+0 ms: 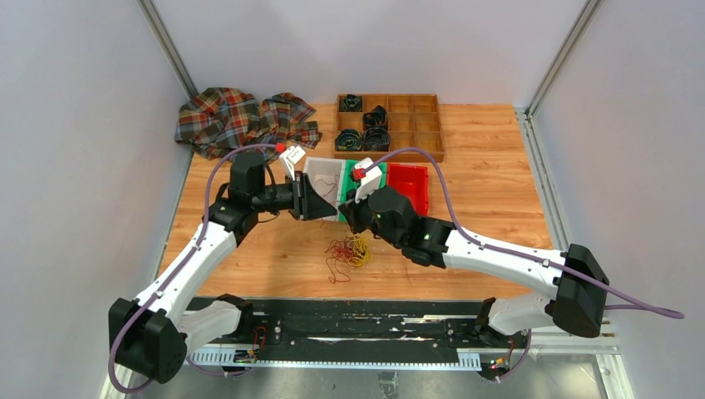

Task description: Untangle the cables

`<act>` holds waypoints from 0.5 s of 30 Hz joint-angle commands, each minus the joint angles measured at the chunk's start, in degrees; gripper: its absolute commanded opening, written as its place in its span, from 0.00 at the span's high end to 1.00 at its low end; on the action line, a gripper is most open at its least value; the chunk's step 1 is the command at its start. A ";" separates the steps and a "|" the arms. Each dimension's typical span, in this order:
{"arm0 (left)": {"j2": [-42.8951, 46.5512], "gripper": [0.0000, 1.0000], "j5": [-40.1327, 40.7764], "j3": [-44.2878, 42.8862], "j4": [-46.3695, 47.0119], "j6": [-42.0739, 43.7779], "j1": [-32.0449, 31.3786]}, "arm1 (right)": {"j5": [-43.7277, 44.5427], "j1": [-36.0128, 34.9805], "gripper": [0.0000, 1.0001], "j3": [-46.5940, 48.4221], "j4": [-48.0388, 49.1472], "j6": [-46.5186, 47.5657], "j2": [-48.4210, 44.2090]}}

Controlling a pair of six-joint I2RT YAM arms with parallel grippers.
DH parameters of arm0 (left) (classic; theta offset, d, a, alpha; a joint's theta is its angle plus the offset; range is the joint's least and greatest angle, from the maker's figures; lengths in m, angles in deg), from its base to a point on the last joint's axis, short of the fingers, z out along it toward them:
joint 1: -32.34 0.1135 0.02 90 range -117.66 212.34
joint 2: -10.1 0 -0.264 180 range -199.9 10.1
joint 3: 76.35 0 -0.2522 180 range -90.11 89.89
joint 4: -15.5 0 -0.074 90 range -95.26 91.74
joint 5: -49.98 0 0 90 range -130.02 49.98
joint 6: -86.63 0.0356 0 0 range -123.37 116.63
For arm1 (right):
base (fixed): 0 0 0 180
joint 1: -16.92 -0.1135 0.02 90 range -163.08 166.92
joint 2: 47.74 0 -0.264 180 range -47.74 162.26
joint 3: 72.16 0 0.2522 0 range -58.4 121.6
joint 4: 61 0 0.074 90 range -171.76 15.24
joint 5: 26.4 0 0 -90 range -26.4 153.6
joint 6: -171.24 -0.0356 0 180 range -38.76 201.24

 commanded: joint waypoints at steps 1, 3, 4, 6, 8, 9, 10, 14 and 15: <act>-0.60 0.71 1.23 -2.53 -0.05 0.07 0.16 | 0.58 -0.70 0.99 -0.08 2.48 0.51 -0.59; -0.84 0.78 1.39 -2.77 0.47 -0.15 0.15 | 0.35 -0.71 0.99 -0.25 2.60 0.35 -0.72; -0.86 0.82 1.76 -2.96 0.26 0.06 0.17 | 0.19 -0.71 0.99 -0.41 2.68 0.33 -0.83; -0.86 0.90 2.22 -3.53 -0.17 1.08 0.17 | -0.56 -0.71 0.99 -1.09 3.25 0.07 -1.24; -0.81 0.97 2.38 -4.40 -0.52 1.99 0.18 | -1.27 -0.71 0.99 -1.86 4.05 -0.21 -1.70; -0.75 0.99 2.22 -4.81 -0.63 2.60 0.26 | -1.52 -0.71 0.99 -2.15 4.34 -0.50 -1.88; -0.67 0.99 1.83 -5.24 -0.78 3.28 0.15 | -1.67 -0.71 1.00 -2.56 4.53 -1.03 -2.03; -0.84 0.99 0.11 -9.91 -5.79 9.17 0.14 | -1.64 -0.53 0.83 -4.66 5.43 -3.39 -2.53; -0.91 0.99 -0.74 -10.77 -7.06 10.38 0.12 | -1.63 -0.35 0.75 -5.35 6.35 -4.01 -2.75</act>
